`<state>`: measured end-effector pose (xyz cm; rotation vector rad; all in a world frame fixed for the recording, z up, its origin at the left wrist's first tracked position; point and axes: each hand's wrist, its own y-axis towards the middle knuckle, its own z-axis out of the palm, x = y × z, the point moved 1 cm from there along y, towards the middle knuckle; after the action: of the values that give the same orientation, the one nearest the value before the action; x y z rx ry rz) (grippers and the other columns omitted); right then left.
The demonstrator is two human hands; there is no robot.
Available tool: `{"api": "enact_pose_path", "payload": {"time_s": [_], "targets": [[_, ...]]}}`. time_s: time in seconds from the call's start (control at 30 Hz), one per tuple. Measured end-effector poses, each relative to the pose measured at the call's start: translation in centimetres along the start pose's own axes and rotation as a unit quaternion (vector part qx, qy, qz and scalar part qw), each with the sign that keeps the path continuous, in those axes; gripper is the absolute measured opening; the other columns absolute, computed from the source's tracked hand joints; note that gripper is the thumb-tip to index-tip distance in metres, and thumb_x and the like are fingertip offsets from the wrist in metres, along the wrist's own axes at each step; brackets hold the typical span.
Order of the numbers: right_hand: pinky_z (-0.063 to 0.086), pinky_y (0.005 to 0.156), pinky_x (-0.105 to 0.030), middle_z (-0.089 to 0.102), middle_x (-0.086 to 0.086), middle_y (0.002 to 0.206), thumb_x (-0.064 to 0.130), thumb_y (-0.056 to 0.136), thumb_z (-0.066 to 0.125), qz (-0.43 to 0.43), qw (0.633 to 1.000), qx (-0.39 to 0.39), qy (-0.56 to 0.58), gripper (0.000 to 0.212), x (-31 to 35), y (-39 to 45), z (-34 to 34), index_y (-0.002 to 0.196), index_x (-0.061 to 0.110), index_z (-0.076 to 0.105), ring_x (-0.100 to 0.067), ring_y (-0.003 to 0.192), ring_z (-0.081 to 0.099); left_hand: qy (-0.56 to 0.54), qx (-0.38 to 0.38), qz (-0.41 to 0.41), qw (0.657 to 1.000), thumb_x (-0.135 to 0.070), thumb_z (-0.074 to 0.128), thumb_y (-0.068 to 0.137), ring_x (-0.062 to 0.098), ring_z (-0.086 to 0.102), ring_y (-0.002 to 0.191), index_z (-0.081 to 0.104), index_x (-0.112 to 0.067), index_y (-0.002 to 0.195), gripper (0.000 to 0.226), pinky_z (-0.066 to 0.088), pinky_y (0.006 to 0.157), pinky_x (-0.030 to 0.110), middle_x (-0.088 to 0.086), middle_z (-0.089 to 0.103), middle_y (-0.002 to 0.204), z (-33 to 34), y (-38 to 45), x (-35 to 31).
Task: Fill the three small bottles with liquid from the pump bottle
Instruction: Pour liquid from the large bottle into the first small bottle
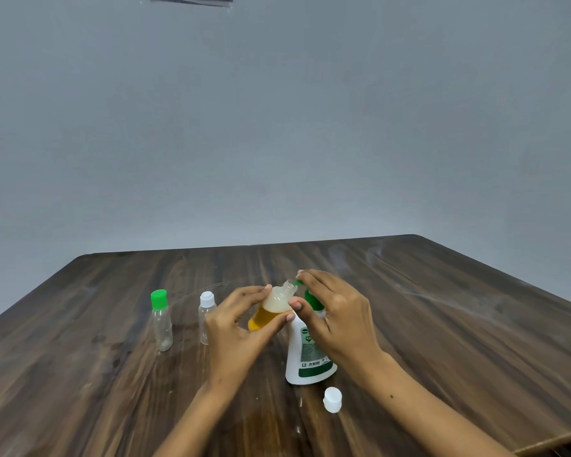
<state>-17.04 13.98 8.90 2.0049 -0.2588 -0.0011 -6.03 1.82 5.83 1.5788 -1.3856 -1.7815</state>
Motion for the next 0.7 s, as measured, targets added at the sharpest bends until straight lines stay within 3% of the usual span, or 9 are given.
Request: {"api": "enact_pose_path", "payload": {"time_s": [0.37, 0.5, 0.7], "targets": [[0.044, 0.073, -0.017, 0.071, -0.001, 0.099, 0.066, 0.094, 0.026, -0.015, 1.0, -0.006, -0.014, 0.072, 0.12, 0.1, -0.39, 0.102, 0.01, 0.071, -0.015, 0.087, 0.067, -0.002, 0.003, 0.004, 1.0, -0.045, 0.077, 0.066, -0.002, 0.066, 0.098, 0.076, -0.007, 0.1, 0.051, 0.05, 0.081, 0.008, -0.005, 0.072, 0.099, 0.0, -0.02, -0.16], [0.043, 0.083, -0.021, 0.071, -0.002, 0.103, 0.066, 0.094, 0.024, -0.032, 0.999, -0.005, -0.019, 0.073, -0.05, 0.93, -0.94, 0.103, 0.011, 0.071, -0.016, 0.092, 0.067, 0.011, 0.003, 0.004, 1.0, -0.044, 0.079, 0.065, -0.003, 0.065, 0.1, 0.075, -0.01, 0.1, 0.049, 0.051, 0.081, 0.009, -0.008, 0.071, 0.101, -0.01, -0.18, 0.1], [0.044, 0.075, -0.017, 0.071, -0.002, 0.102, 0.068, 0.092, 0.024, -0.017, 1.0, 0.001, -0.019, 0.076, 0.28, 0.03, -0.52, 0.104, 0.01, 0.07, -0.016, 0.089, 0.067, 0.007, 0.001, 0.008, 1.0, -0.045, 0.076, 0.067, -0.003, 0.065, 0.099, 0.075, -0.01, 0.1, 0.048, 0.048, 0.082, 0.007, -0.007, 0.071, 0.1, 0.0, -0.02, -0.23]]}}
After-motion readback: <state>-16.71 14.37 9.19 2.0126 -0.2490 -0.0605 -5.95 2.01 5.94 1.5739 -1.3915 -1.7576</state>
